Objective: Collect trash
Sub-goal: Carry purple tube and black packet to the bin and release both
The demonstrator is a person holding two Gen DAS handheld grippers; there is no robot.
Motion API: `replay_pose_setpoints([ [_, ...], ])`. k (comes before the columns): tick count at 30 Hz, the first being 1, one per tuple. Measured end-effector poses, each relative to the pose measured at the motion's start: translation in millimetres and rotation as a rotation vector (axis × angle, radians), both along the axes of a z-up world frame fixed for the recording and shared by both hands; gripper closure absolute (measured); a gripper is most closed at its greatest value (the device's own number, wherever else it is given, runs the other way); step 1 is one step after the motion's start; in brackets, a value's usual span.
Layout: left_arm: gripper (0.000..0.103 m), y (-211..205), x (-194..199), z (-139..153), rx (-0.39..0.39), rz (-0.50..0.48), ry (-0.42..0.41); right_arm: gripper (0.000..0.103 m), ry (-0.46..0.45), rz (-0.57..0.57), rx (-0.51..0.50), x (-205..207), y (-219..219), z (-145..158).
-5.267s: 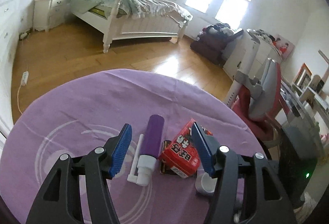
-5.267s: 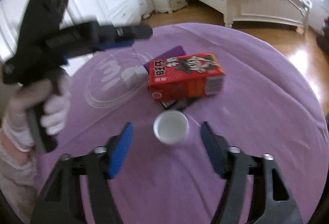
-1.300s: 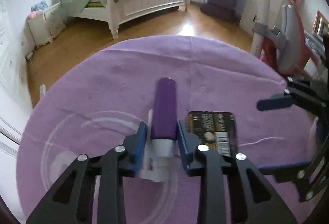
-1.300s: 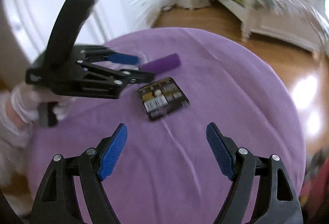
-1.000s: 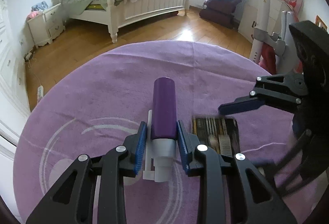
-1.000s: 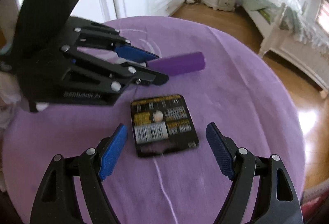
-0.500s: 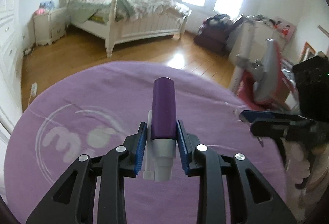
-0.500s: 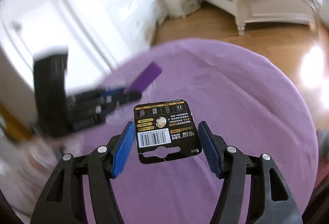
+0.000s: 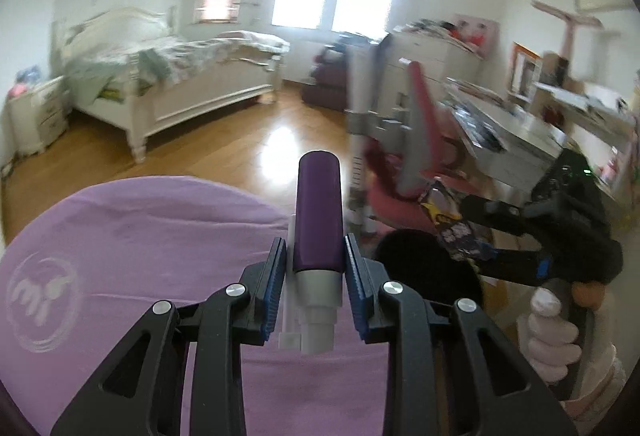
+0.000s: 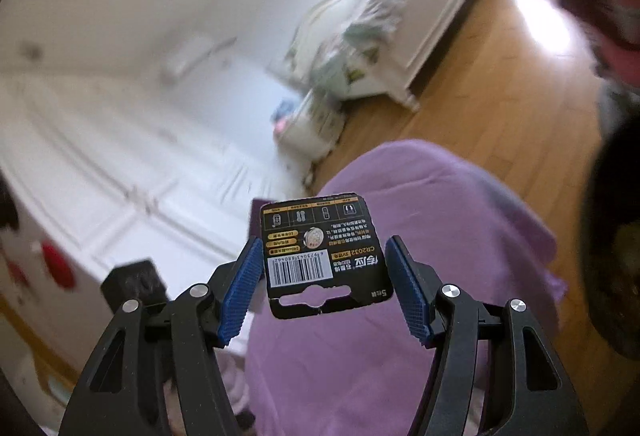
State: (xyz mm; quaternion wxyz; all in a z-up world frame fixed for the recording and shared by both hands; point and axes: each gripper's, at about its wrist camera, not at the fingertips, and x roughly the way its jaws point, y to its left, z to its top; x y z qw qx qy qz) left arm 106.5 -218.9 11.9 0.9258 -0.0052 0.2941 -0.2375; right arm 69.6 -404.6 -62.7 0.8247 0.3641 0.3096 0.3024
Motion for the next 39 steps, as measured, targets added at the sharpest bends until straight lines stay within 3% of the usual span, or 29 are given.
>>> replay_pose_setpoints([
  [5, 0.074, -69.3, -1.9, -2.2, 0.016, -0.115, 0.003, 0.040, 0.025, -0.158, 0.083, -25.5, -83.2, -15.8],
  [11, 0.074, -132.8, 0.5, -9.3, 0.027, -0.216, 0.023, 0.040, 0.038, -0.293, 0.114, -51.9, -151.8, -32.7],
  [19, 0.074, -177.2, 21.6, -45.4, 0.046, -0.294, 0.125, 0.040, 0.105, -0.418, 0.168, -63.4, -209.5, -70.2],
  [27, 0.072, -214.2, 44.4, -82.1, 0.085, -0.365, 0.235, 0.038, 0.184, -0.521, 0.147, -60.8, -237.8, -108.6],
  [29, 0.063, -227.1, 46.0, -88.3, 0.136, -0.393, 0.244, 0.033, 0.220, -0.549, 0.105, -56.0, -241.1, -114.5],
  [30, 0.056, -231.3, 45.9, -89.0, 0.149, -0.402, 0.237, 0.019, 0.242, -0.557, 0.069, -51.6, -241.6, -115.8],
  [31, 0.035, -233.0, 44.8, -88.2, 0.149, -0.403, 0.226, 0.016, 0.261, -0.564, 0.027, -48.5, -241.0, -116.7],
  [32, 0.022, -230.6, 41.6, -84.2, 0.134, -0.396, 0.199, 0.016, 0.270, -0.577, -0.019, -46.2, -239.8, -117.6],
  [39, 0.017, -201.2, 25.7, -52.9, 0.074, -0.376, 0.119, 0.016, 0.250, -0.589, -0.027, -46.7, -230.0, -112.0],
])
